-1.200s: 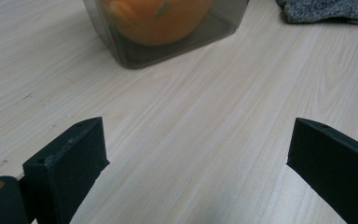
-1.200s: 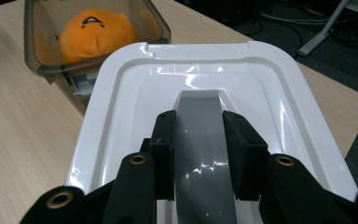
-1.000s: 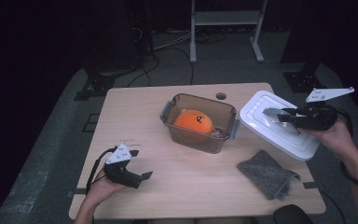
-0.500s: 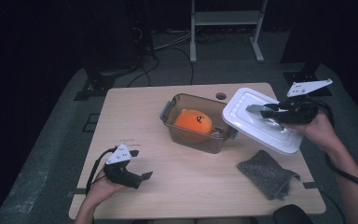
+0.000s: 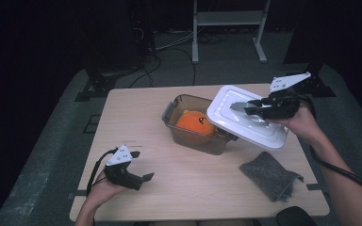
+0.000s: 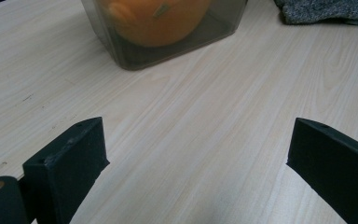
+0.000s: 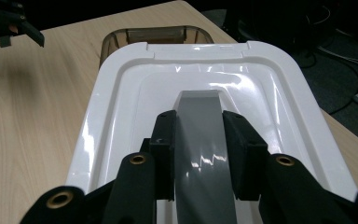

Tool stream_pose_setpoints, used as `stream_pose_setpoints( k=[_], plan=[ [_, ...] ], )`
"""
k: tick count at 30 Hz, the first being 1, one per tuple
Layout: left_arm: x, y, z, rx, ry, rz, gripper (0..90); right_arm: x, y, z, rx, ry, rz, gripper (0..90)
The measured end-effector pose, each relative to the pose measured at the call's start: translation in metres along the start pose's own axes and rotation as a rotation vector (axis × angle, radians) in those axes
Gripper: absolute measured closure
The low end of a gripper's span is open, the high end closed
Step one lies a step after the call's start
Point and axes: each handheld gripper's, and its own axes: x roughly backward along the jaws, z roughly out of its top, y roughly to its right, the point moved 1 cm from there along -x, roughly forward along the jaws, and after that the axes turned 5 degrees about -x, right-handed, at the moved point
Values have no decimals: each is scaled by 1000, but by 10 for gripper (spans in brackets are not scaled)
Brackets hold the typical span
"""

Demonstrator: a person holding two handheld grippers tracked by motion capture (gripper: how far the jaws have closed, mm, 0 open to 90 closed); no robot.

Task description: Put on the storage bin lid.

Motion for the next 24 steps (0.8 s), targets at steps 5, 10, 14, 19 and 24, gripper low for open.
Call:
stream_pose_setpoints(
  k=[5,10,14,19,24],
  plan=[
    [0,0,0,-5,0,-2,36,-12,-2,10,8,1,17,657],
    [0,0,0,-2,3,-1,36,-24,-5,19,16,-2,36,657],
    [0,0,0,-4,1,-3,36,-35,-8,25,22,-6,49,657],
    [0,0,0,-4,-2,-1,36,-46,-12,32,30,-3,63,657],
    [1,-1,-1,-3,-4,2,36,-55,-16,40,46,-1,75,657]
  ],
)
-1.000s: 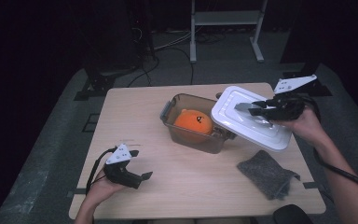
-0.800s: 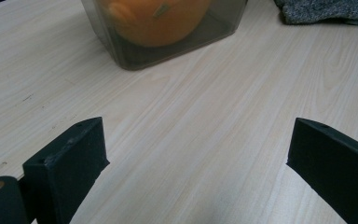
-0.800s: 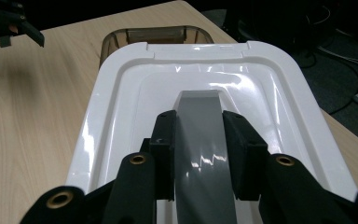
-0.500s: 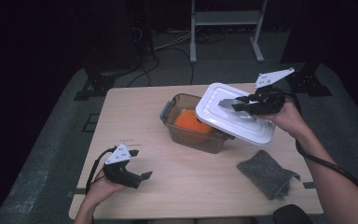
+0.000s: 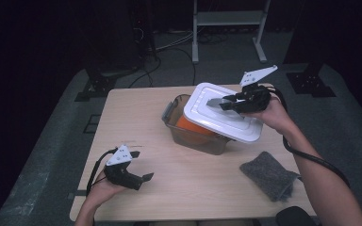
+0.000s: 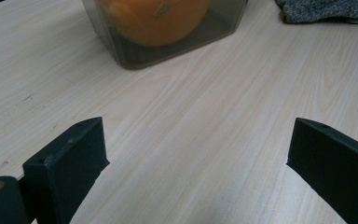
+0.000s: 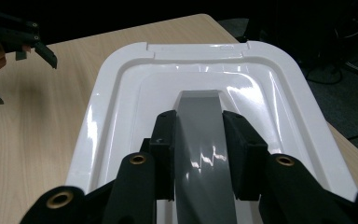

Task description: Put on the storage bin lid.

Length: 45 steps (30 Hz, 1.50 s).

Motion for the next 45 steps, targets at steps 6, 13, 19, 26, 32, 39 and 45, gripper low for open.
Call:
stream_pose_setpoints(
  k=[6,13,19,26,32,39,45],
  plan=[
    [0,0,0,5,0,-3,36,-10,-2,7,8,-3,10,657],
    [0,1,0,5,7,-4,36,-22,-4,14,17,-4,26,657],
    [0,1,0,5,6,-5,36,-36,-4,15,21,-7,43,657],
    [2,0,0,8,13,-1,36,-50,-4,16,22,-20,59,657],
    [3,0,0,9,18,0,36,-59,-6,18,29,-29,68,656],
    [3,0,0,8,19,0,36,-69,-5,17,26,-36,76,657],
    [4,-1,0,6,15,1,36,-78,-5,16,29,-39,83,657]
  ],
)
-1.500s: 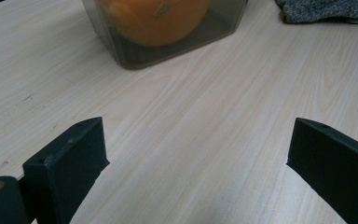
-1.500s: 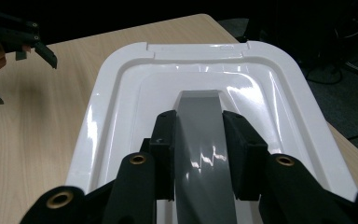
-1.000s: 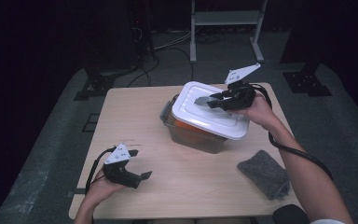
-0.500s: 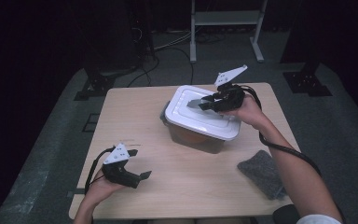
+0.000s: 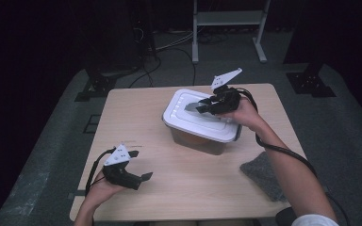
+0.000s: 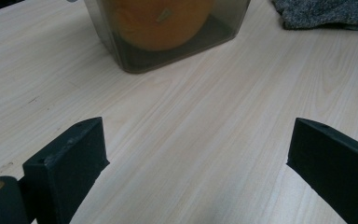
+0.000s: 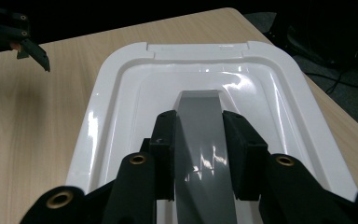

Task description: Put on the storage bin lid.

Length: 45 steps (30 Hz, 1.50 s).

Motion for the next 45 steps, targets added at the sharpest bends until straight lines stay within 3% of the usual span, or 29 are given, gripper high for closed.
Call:
stream_pose_setpoints(
  k=[45],
  plan=[
    [0,0,0,4,7,-1,36,-17,11,-9,-10,-27,14,656]
  ],
)
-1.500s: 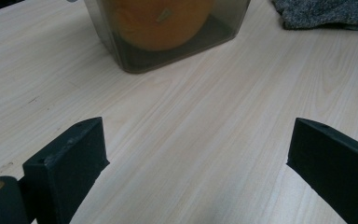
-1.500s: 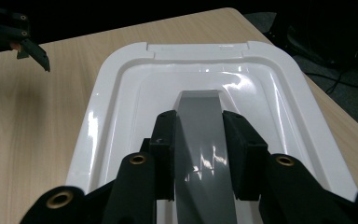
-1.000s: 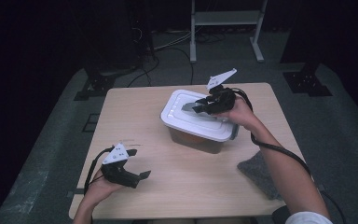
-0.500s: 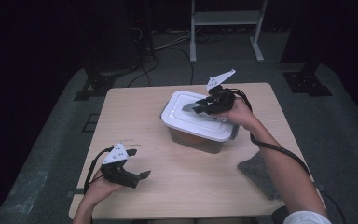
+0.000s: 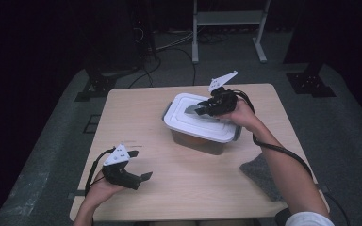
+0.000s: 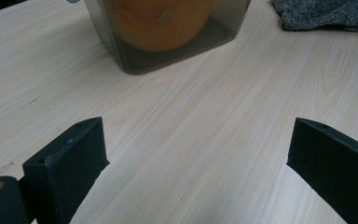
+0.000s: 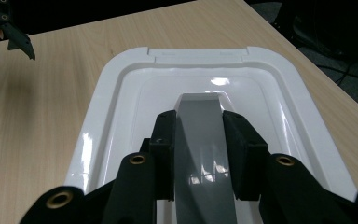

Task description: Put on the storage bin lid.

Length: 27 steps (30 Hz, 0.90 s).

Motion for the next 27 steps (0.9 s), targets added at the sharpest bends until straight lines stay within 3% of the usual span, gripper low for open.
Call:
stream_pose_setpoints(
  k=[13,17,27],
  plan=[
    [0,0,0,-4,-1,-2,36,-1,0,-3,-18,11,23,645],
    [0,0,0,-3,-1,-1,36,-1,0,-5,-13,-5,26,601],
    [-1,0,1,-6,7,-4,36,8,-2,-6,-21,27,29,484]
  ],
)
